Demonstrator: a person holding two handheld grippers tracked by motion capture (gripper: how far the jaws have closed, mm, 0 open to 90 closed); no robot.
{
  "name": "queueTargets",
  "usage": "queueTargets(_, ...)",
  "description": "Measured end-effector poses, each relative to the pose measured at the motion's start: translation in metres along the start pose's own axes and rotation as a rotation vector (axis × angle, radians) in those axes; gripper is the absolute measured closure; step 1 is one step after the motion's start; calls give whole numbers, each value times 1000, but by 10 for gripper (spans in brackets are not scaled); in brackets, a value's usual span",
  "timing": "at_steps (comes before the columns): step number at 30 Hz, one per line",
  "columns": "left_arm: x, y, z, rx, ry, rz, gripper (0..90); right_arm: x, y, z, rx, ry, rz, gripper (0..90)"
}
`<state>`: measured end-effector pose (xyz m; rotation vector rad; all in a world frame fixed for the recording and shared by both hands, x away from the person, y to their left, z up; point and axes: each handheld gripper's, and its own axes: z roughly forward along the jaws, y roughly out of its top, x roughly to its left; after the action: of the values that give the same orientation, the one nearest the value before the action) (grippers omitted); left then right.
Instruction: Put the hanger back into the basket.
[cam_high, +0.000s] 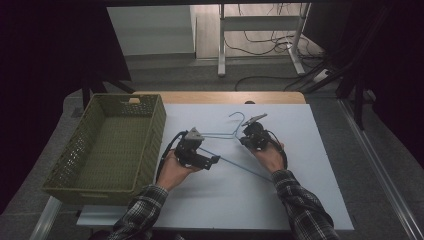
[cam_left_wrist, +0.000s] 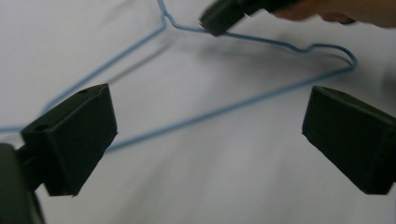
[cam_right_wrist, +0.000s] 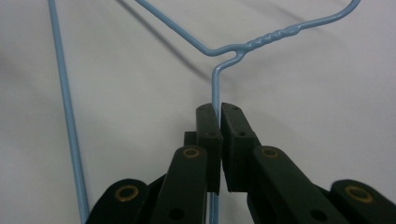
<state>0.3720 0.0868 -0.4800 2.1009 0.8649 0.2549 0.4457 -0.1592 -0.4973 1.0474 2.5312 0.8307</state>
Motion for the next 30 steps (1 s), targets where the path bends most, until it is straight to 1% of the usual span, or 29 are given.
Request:
queueTargets(2, 5, 8, 5, -8, 12, -1, 73, 3, 1, -2, -7, 4, -7, 863)
queueTargets(3, 10, 16, 12, -18, 20, -4, 103, 5, 1, -4, -14, 9, -8, 863)
queueTargets(4, 10, 16, 12, -18, 20, -4, 135, 5, 1, -4, -14, 9, -8, 863)
queueTargets(5, 16, 24, 19, -17, 19, -11, 165, 6, 2, -6, -21, 13, -12, 863)
queueTargets(6, 16, 24, 19, -17, 19, -11, 186, 7, 2, -6, -26, 14, -12, 863)
queueTargets(7, 21, 32, 27, -13, 23, -12, 222, 7, 3, -7, -31, 17, -10, 863)
queueTargets(11, 29, 47, 41, -16, 7, -14, 355, 9, 3, -10, -39, 24, -20, 863)
queueTargets(12, 29, 47, 41, -16, 7, -14, 392, 9, 3, -10, -39, 24, -20, 863)
queueTargets(13, 31, 50, 44, -11, -3, -19, 392, 11, 4, -10, -41, 24, -13, 863)
queueTargets(14, 32, 54, 50, -7, -5, -17, 428, 11, 4, -11, -43, 25, -16, 863)
queueTargets(15, 33, 58, 56, 8, -2, -7, 475, 12, 4, -11, -46, 29, -23, 863)
queueTargets(16, 35, 59, 60, 13, -9, -12, 493, 12, 4, -11, -46, 29, -22, 863)
queueTargets(17, 35, 59, 60, 13, -9, -12, 495, 12, 4, -11, -46, 29, -22, 863)
queueTargets(18, 37, 62, 67, 27, -12, -11, 510, 13, 4, -12, -48, 32, -22, 863)
queueTargets(19, 37, 63, 71, 30, -12, -14, 524, 13, 4, -12, -48, 34, -21, 863)
queueTargets(20, 37, 64, 74, 42, -9, -3, 526, 14, 5, -13, -51, 36, -20, 863)
queueTargets(22, 36, 67, 81, 35, -14, -17, 552, 14, 5, -14, -53, 38, -21, 863)
queueTargets(23, 36, 67, 81, 35, -14, -17, 558, 14, 5, -14, -53, 38, -21, 863)
queueTargets(24, 36, 71, 87, 45, -13, -12, 564, 15, 5, -16, -57, 40, -19, 863)
queueTargets(25, 36, 71, 87, 45, -13, -12, 584, 15, 5, -16, -57, 40, -19, 863)
queueTargets(26, 35, 74, 93, 51, -14, -21, 598, 15, 5, -17, -63, 46, -20, 863)
queueTargets(27, 35, 74, 93, 51, -14, -21, 613, 15, 5, -18, -65, 47, -22, 863)
queueTargets(28, 36, 76, 97, 51, -19, -44, 645, 15, 5, -18, -69, 49, -23, 863)
queueTargets(30, 36, 78, 98, 49, -17, -56, 704, 15, 5, -19, -71, 52, -27, 863)
